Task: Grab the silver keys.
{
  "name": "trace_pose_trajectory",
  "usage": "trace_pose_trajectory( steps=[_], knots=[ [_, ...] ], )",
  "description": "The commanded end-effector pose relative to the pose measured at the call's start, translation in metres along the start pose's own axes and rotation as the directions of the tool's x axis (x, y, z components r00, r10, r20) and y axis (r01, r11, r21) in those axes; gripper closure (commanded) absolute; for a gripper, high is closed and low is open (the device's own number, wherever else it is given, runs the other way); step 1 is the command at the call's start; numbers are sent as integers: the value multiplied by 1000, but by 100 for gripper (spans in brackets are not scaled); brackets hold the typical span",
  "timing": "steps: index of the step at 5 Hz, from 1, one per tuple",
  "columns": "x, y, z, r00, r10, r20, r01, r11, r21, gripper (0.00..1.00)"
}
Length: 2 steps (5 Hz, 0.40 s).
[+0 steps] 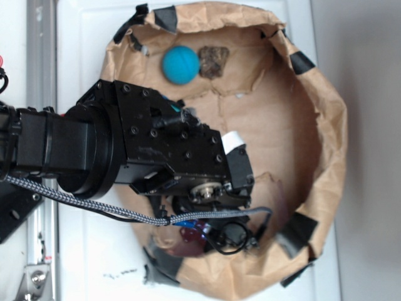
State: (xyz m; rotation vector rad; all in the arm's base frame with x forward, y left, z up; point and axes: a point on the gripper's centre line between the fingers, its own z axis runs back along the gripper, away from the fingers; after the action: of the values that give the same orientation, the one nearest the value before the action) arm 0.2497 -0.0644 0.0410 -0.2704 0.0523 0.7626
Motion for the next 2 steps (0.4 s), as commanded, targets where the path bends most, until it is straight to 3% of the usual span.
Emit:
trace_pose_trajectory(
  steps=[1,2],
  knots=[
    [32,-8,60,997,19,69,-14,997,-72,100],
    [56,-1,104,993,-3,116,13,997,-79,100]
  ],
)
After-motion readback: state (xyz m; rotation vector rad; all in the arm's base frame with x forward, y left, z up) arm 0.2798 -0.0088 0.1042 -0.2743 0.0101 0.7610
